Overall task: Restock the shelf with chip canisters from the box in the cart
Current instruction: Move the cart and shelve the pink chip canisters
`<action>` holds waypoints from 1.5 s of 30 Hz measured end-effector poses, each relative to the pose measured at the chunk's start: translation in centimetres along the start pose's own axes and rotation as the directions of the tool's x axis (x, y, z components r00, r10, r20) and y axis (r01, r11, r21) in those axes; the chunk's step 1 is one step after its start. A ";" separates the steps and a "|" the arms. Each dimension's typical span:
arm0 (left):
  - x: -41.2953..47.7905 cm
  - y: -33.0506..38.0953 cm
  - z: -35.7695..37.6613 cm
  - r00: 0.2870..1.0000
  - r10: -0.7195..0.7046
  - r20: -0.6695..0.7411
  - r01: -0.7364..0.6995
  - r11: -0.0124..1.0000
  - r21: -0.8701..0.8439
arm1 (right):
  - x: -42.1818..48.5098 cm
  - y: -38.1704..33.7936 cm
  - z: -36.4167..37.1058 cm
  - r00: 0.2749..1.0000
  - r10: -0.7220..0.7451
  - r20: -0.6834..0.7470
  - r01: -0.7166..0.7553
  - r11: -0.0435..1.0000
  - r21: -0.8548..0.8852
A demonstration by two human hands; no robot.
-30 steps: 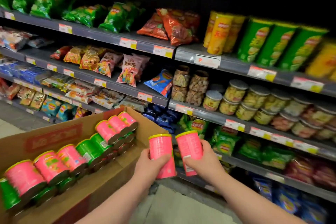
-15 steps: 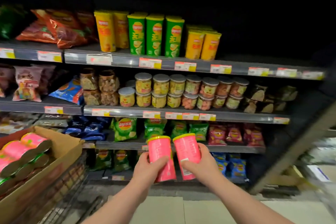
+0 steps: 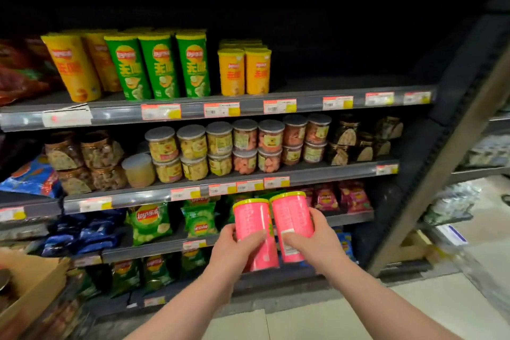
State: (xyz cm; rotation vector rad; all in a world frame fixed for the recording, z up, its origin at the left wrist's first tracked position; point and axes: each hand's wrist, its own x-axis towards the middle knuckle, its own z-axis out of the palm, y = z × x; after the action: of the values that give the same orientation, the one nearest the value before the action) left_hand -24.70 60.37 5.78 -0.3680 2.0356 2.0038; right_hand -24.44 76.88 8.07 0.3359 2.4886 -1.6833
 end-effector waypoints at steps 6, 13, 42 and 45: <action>5.9 3.3 4.8 0.994 0.051 0.100 -0.048 0.998 -0.032 | 3.8 -1.4 -5.0 0.988 0.011 -0.154 -0.009 1.000 0.017; 11.6 9.7 8.0 0.965 0.141 0.221 -0.111 0.984 -0.141 | 10.5 -4.6 -8.5 0.968 -0.032 -0.249 0.052 0.996 0.073; 21.3 21.2 6.2 0.910 0.388 -0.148 -0.410 0.895 -0.173 | 38.9 -19.4 -12.3 0.909 -0.391 -0.142 0.395 0.919 -0.001; 21.7 21.3 6.5 0.899 0.379 -0.218 -0.416 0.896 -0.156 | 41.6 -19.8 -12.0 0.917 -0.388 -0.095 0.384 0.922 -0.052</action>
State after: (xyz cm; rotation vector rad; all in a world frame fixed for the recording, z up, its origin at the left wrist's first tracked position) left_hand -52.55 67.23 17.82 -0.1838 2.1650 2.5166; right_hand -69.35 85.77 21.21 -0.0856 2.8010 -1.7931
